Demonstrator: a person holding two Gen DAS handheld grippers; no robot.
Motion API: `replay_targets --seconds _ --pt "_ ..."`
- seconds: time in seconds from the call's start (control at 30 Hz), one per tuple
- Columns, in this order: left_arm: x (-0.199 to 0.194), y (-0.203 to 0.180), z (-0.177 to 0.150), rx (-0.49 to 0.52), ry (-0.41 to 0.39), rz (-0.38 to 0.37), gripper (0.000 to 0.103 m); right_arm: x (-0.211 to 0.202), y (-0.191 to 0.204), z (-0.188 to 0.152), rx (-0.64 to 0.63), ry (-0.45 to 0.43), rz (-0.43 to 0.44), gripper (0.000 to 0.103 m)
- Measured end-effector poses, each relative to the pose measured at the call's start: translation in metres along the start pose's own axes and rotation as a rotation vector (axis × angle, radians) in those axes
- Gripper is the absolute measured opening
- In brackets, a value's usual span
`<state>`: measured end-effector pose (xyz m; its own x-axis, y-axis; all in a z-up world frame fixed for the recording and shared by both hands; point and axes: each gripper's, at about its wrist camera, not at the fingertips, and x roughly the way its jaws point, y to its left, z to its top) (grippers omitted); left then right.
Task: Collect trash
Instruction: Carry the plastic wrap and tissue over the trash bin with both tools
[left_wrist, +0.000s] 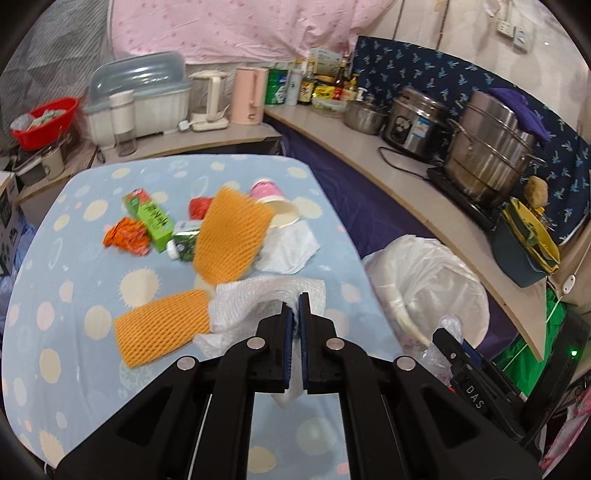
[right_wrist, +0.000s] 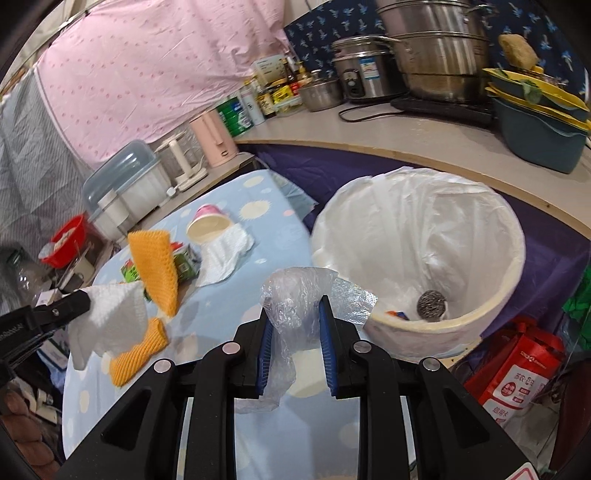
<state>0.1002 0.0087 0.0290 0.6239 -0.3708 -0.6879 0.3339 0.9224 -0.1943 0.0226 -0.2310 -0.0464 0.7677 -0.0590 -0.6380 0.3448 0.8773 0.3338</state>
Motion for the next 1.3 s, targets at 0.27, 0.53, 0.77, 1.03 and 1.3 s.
replay_targets --seconds 0.27,0.53,0.77,1.03,1.3 --pt "0.005 -0.069 0.016 0.098 -0.025 -0.077 0.003 -0.013 -0.047 0.016 0.066 -0.054 -0.052 0.022" --pt "0.028 -0.137 0.02 0.187 -0.021 -0.132 0.003 -0.016 -0.093 0.038 0.093 -0.089 -0.104 0.022" --pt "0.056 -0.175 0.022 0.233 0.009 -0.147 0.003 -0.01 -0.12 0.056 0.082 -0.083 -0.141 0.022" --pt "0.085 -0.197 0.022 0.264 0.046 -0.129 0.003 0.006 -0.133 0.071 0.063 -0.039 -0.164 0.022" --pt "0.108 -0.209 0.02 0.277 0.08 -0.109 0.003 0.022 -0.135 0.072 0.049 -0.006 -0.175 0.022"
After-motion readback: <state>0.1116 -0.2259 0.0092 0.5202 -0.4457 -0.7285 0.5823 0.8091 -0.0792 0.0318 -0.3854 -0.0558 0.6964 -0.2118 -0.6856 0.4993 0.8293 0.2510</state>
